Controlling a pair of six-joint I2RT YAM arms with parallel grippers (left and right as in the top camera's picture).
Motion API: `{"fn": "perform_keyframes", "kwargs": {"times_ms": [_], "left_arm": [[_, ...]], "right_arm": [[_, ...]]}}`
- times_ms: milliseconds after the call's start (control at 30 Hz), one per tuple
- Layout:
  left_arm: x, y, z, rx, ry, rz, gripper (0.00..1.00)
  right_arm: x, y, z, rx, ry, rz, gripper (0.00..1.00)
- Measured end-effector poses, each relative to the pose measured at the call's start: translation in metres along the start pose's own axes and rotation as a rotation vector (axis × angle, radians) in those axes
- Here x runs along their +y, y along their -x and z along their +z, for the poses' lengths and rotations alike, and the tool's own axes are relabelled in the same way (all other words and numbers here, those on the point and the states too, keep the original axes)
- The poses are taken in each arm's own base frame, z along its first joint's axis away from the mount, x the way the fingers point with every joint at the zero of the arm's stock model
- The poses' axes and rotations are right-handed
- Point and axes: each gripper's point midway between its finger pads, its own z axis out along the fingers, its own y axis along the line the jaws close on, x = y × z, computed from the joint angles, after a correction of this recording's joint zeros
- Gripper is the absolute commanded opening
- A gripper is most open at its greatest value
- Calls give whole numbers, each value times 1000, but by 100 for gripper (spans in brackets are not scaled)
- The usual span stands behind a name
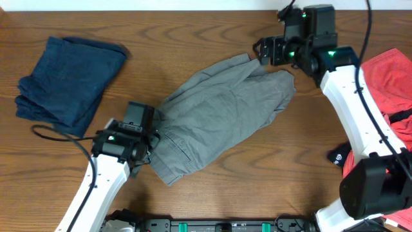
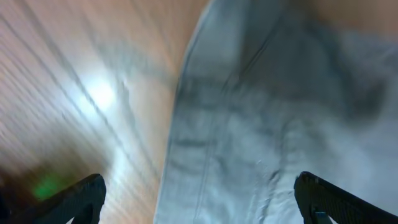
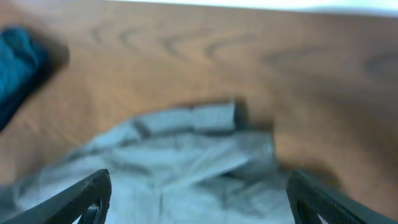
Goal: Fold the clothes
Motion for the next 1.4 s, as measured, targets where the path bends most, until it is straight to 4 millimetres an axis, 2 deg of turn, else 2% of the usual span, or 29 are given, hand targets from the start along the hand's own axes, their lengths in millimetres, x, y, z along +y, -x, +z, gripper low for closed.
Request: {"fn": "perform_keyframes", "kwargs": {"times_ms": [133, 200, 433, 467, 533, 600, 633, 700, 733, 800, 833, 867, 1000, 1100, 1200, 1300, 1400], "left_arm": [[13, -24, 33, 103, 46, -3, 98], [11, -29, 47, 123, 33, -2, 98], [-22, -34, 80, 129, -133, 84, 99], [-27, -33, 80, 129, -155, 100, 96], [-41, -31, 81, 122, -208, 117, 63], [-45, -31, 85, 126, -215, 136, 20], [-45, -32, 87, 130, -214, 148, 6], [-45, -35, 90, 142, -214, 182, 6], [-44, -36, 91, 147, -209, 202, 6], [-41, -38, 90, 153, -199, 235, 6], [-37, -40, 89, 168, -182, 252, 6], [-31, -43, 87, 185, -160, 272, 6], [-13, -48, 68, 236, -82, 350, 6], [-17, -45, 50, 236, -86, 390, 6], [-31, -37, 25, 212, -127, 427, 7], [-42, -30, 6, 184, -171, 450, 6], [-45, -27, -9, 177, -181, 462, 6]], "right_arm": [[11, -22, 15, 85, 18, -14, 90], [16, -29, 19, 111, 24, -21, 91], [19, -38, 19, 146, 24, -24, 91], [19, -40, 19, 152, 23, -22, 90], [19, -43, 19, 165, 21, -19, 90], [18, -45, 18, 174, 19, -18, 88], [18, -46, 18, 179, 18, -20, 86], [18, -49, 18, 191, 18, -31, 72], [18, -50, 17, 195, 19, -43, 59], [18, -52, 17, 201, 21, -65, 19], [18, -52, 17, 201, 22, -69, 7], [19, -52, 18, 201, 23, -76, 1], [27, -58, 25, 222, 37, -102, 1], [36, -70, 37, 261, 57, -115, 1], [50, -92, 52, 326, 95, -126, 1], [71, -127, 71, 418, 144, -152, 1], [91, -160, 88, 494, 179, -186, 1]]}}
